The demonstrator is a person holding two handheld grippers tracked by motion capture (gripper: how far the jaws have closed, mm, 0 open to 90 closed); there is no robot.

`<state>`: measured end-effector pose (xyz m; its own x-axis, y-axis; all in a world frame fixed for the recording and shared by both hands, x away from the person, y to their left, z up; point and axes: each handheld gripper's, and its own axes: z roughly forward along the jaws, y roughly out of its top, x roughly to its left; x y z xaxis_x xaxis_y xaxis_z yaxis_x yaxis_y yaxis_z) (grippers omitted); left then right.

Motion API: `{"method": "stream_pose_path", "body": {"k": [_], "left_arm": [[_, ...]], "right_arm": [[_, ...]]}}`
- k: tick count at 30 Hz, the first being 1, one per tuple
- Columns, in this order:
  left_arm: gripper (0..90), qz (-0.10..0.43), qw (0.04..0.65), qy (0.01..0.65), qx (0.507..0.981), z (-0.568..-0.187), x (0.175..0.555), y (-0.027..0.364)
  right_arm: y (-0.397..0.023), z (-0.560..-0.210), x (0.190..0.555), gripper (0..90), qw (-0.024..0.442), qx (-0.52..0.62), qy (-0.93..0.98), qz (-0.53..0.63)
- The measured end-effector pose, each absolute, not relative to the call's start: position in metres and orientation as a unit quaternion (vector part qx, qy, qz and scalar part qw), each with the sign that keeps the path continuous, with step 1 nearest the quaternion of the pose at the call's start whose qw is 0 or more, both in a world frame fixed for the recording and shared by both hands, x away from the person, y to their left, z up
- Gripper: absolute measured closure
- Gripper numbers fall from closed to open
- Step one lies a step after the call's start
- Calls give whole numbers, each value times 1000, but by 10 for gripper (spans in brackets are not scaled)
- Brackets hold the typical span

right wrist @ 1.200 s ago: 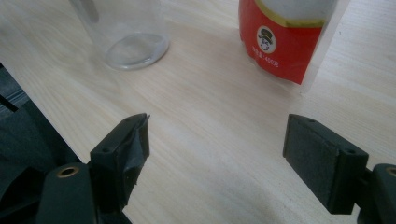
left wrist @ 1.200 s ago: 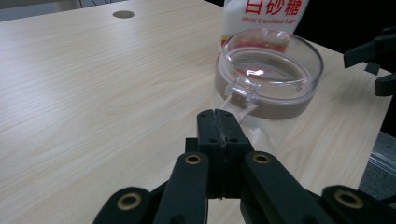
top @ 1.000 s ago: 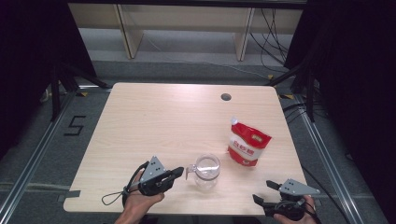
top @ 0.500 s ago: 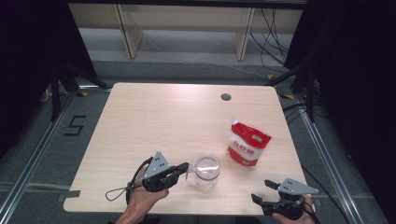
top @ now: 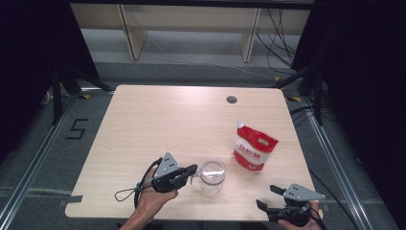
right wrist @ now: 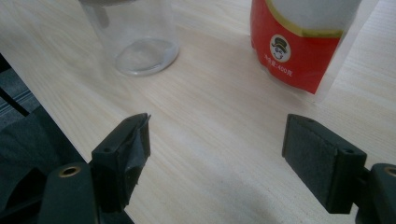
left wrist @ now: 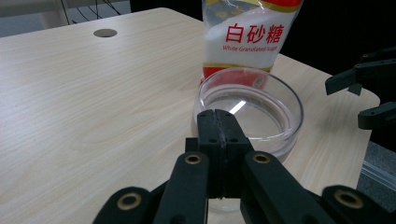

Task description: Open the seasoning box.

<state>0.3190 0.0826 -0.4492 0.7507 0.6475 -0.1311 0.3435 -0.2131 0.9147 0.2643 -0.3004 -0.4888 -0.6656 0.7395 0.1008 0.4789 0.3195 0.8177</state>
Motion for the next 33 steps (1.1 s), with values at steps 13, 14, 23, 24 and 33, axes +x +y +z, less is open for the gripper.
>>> {"method": "stream_pose_path", "body": {"k": [13,14,23,24,33], "left_arm": [[892,145,534,316,771,-450,317,78],[892,145,533,316,771,-449,317,79],[890,140,534,318,770,-450,318,80],[891,140,535,316,770,-451,318,81],[891,139,540,315,768,-451,319,81]], "right_arm": [[-296,-487,264,261,142,381,794,453],[-293,-486,262,274,130,390,789,457],[-284,-482,265,387,130,355,789,485],[-282,-482,268,405,136,343,791,489],[-268,-477,275,518,145,306,801,494]]}}
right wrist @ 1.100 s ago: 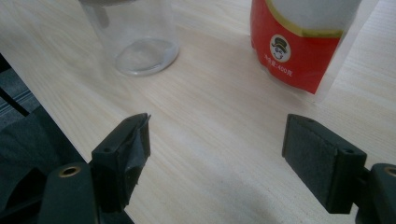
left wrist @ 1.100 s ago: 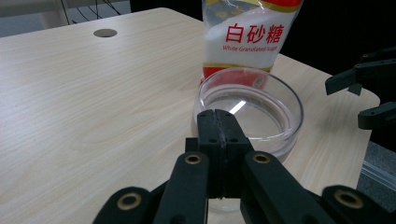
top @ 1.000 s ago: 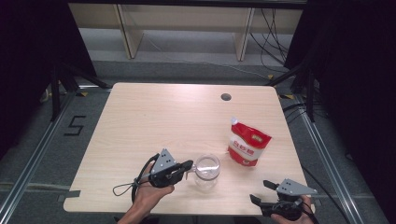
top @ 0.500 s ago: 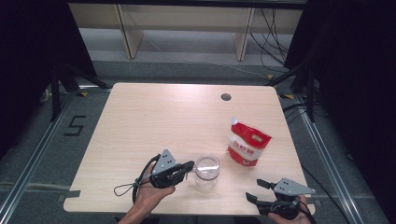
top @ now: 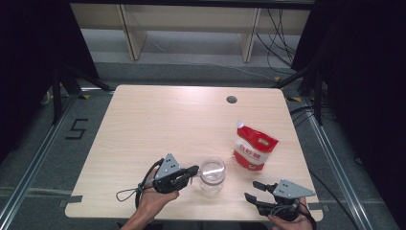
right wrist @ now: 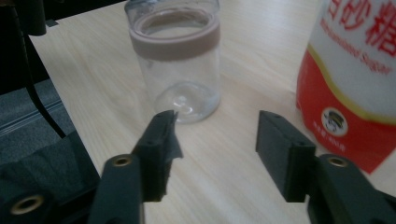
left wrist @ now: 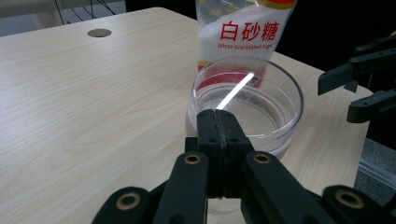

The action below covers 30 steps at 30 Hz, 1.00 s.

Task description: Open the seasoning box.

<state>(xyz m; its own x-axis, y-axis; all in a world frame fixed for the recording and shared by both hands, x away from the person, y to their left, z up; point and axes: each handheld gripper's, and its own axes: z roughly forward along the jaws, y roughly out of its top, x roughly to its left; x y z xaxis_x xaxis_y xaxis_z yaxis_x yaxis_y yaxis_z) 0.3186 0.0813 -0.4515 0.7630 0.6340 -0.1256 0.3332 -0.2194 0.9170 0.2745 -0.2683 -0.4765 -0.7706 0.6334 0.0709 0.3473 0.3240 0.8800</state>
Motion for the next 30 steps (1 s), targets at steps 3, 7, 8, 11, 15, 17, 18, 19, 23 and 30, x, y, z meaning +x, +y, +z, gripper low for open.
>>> {"method": "stream_pose_path", "body": {"k": [3,7,8,11,15,17,18,19,23,30], "left_arm": [[891,144,537,315,769,-451,317,81],[891,143,537,314,770,-452,317,82],[891,141,542,310,769,-452,317,82],[891,138,543,316,765,-453,317,82],[891,136,545,317,764,-453,316,81],[891,138,547,316,763,-454,316,81],[890,138,547,316,763,-454,316,81],[891,138,547,317,763,-454,316,81],[890,136,549,314,763,-454,316,82],[889,135,549,320,760,-455,315,83]], "right_arm": [[-258,-472,277,634,166,292,794,506],[-250,-470,278,694,158,289,796,508],[-247,-470,282,722,156,282,795,514],[-244,-471,285,748,143,279,796,517],[-240,-470,289,802,155,277,799,510],[-236,-468,290,813,160,280,795,513],[-236,-468,290,813,160,280,795,513],[-234,-468,294,827,160,272,795,518],[-231,-466,297,837,160,265,801,512],[-225,-466,302,842,147,272,798,518]]}}
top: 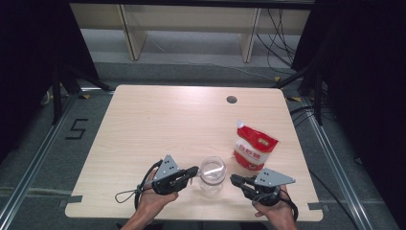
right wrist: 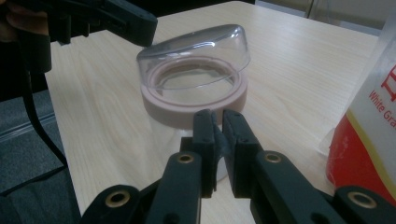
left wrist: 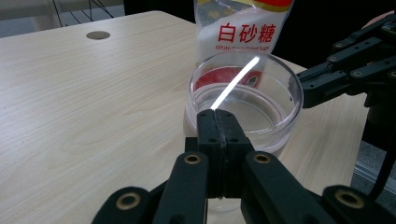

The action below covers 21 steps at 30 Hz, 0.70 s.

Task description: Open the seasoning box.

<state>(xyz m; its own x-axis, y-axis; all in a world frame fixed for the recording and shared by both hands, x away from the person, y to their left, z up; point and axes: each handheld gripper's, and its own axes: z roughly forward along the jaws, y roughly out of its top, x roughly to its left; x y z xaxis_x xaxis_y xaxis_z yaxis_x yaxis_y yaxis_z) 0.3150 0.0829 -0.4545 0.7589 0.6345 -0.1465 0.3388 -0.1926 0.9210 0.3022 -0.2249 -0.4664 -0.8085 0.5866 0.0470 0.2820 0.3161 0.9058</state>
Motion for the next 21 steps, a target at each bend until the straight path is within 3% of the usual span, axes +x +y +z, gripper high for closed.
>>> {"method": "stream_pose_path", "body": {"k": [21], "left_arm": [[873,127,552,318,760,-453,315,83]], "right_arm": [[-211,-462,312,857,160,252,794,530]]}}
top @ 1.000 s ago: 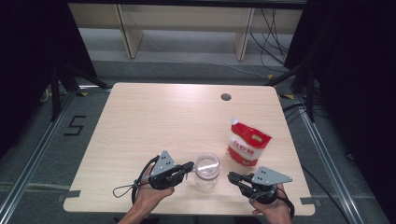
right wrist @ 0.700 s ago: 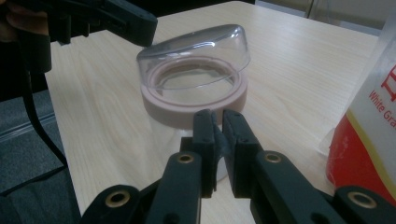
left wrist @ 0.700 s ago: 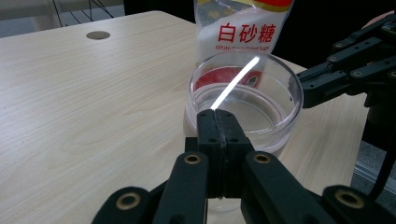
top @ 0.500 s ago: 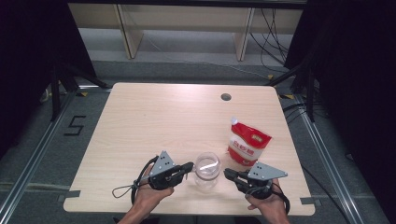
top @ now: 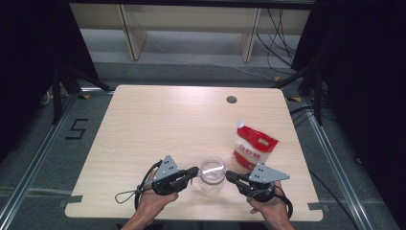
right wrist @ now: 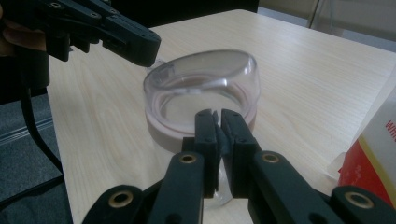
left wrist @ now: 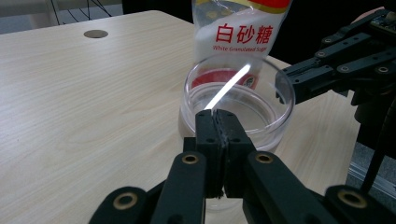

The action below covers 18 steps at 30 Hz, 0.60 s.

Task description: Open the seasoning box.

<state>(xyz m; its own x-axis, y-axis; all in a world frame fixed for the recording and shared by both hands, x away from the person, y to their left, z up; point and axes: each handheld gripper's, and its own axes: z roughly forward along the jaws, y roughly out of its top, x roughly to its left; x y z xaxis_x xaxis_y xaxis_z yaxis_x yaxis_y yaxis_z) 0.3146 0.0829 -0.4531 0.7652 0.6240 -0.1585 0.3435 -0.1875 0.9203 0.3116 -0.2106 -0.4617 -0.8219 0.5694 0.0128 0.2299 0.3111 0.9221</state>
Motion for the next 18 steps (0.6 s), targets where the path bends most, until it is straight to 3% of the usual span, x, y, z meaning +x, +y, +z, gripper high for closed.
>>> {"method": "stream_pose_path", "body": {"k": [18], "left_arm": [[867,124,552,327,757,-458,319,91]], "right_arm": [[-210,-464,315,841,163,251,801,518]]}}
